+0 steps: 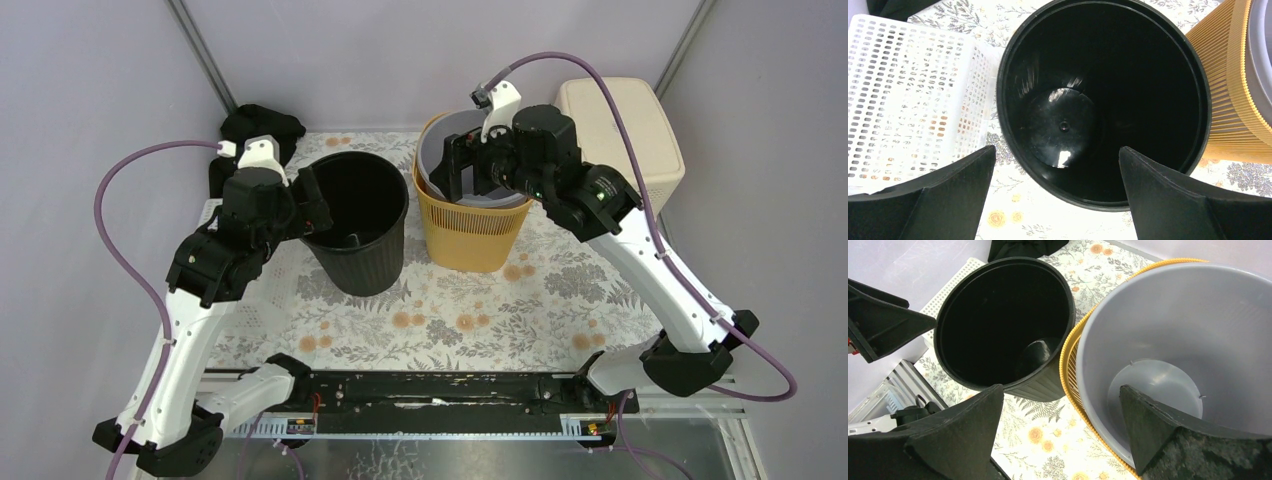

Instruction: Turn the large container upside down

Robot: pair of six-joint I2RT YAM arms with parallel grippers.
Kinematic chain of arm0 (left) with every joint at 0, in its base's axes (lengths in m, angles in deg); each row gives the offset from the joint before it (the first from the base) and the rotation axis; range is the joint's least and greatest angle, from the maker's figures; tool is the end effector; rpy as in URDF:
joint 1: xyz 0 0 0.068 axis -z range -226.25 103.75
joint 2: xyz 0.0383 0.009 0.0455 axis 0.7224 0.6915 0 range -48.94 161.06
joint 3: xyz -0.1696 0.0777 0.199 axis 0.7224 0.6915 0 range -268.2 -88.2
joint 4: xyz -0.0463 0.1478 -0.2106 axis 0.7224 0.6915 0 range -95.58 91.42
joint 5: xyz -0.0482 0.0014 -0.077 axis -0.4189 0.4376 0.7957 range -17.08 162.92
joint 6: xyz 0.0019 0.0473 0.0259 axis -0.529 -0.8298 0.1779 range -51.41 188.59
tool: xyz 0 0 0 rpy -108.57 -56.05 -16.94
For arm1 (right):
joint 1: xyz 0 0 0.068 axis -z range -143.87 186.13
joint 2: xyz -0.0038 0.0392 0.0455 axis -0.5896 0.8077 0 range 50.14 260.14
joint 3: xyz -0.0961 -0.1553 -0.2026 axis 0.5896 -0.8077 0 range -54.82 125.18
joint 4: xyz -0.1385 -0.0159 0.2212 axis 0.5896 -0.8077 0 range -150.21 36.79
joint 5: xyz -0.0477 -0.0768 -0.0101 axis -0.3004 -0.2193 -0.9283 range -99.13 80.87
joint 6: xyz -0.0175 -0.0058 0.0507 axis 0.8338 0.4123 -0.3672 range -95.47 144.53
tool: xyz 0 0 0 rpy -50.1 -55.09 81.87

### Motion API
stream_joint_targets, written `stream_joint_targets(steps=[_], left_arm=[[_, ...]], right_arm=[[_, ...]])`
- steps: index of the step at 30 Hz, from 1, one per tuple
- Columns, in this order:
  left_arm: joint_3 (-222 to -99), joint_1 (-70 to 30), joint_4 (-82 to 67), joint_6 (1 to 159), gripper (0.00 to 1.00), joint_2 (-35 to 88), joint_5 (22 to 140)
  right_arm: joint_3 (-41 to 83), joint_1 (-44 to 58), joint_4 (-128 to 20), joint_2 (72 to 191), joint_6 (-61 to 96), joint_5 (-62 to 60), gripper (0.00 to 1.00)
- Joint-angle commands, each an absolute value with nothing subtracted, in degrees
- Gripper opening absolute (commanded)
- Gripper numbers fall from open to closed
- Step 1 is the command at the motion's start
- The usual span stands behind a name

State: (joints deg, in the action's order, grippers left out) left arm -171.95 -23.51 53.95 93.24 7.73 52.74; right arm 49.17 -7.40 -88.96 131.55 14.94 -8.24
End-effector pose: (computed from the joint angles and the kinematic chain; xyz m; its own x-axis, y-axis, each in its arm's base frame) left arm 0.1490 -0.0491 0.4413 -0.4890 -0.2195 -0.8442 -0.1206 0.9755 -0.1838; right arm 0.2103 0.2005 0.4990 -0.2794 -0.0357 -0.9595 -0.6623 0.7307 0.1657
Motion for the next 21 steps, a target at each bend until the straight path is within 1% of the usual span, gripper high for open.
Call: stream_joint_targets(steps=[1,21], left_arm=[[-171.6,-23.9,50.0,92.6,1.00,7.0,54.5],[-171.7,-23.8,48.0,92.2,1.00,6.8,56.8]], right_arm=[[47.9,-7.3,-88.2,129.1,15.9,-10.5,0.92],[46.5,-7.2,-88.2,128.4,16.2,-11.4,0.91]])
